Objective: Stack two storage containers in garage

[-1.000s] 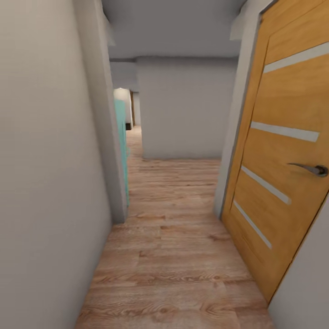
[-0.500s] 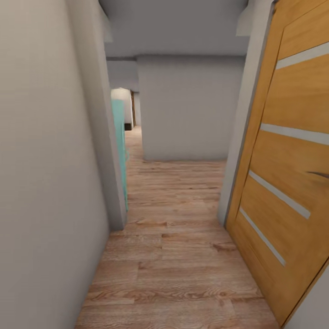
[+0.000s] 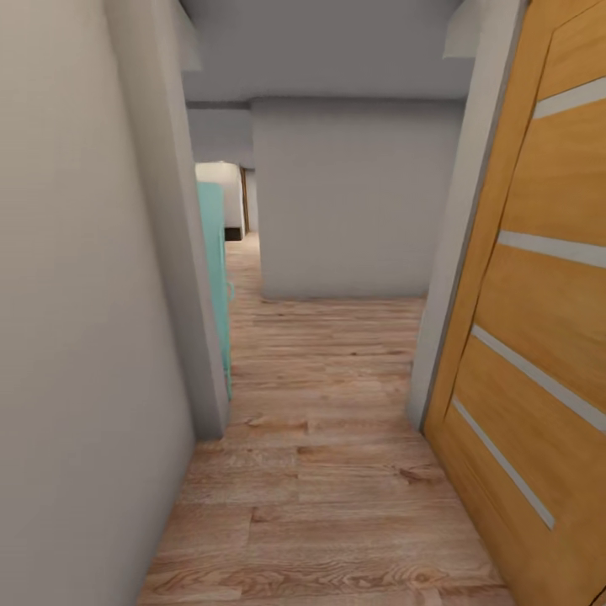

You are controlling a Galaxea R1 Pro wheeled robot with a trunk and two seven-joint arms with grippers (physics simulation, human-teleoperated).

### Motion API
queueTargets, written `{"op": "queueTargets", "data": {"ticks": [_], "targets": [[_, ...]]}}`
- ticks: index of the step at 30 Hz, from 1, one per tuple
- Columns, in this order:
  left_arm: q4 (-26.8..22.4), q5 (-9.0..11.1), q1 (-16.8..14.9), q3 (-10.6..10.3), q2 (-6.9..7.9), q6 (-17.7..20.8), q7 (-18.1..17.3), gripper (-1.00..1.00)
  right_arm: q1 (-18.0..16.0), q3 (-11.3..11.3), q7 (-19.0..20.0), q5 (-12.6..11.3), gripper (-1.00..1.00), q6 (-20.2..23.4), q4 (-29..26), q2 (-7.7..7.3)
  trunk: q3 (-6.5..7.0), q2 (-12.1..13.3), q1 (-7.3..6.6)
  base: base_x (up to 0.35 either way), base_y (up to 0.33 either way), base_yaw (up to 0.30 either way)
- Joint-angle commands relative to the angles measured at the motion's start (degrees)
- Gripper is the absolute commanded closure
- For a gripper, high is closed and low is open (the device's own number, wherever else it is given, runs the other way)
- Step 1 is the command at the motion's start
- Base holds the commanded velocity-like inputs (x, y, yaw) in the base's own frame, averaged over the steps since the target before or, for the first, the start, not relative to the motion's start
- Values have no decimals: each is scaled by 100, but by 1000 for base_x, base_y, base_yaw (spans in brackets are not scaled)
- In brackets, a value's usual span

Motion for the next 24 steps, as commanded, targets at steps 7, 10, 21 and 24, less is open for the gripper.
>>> {"op": "queueTargets", "data": {"ticks": [7,10,21,24], "targets": [[1,49,-2,-6,0,-13,-2,-100,-6,49,-10,-76,-100,-35,12,0,-5,-2,3,315,0,0],[-1,49,-2,-6,0,-13,-2,-100,-6,49,-11,-77,-100,-36,12,-5,-5,-2,3,315,0,0],[3,49,-2,-6,0,-13,-2,-100,-6,56,-11,-65,-100,-37,12,-32,-5,-2,3,315,0,0],[3,49,-2,-6,0,-13,-2,-100,-6,57,-11,-64,-100,-36,12,-22,-5,-2,3,315,0,0]]}}
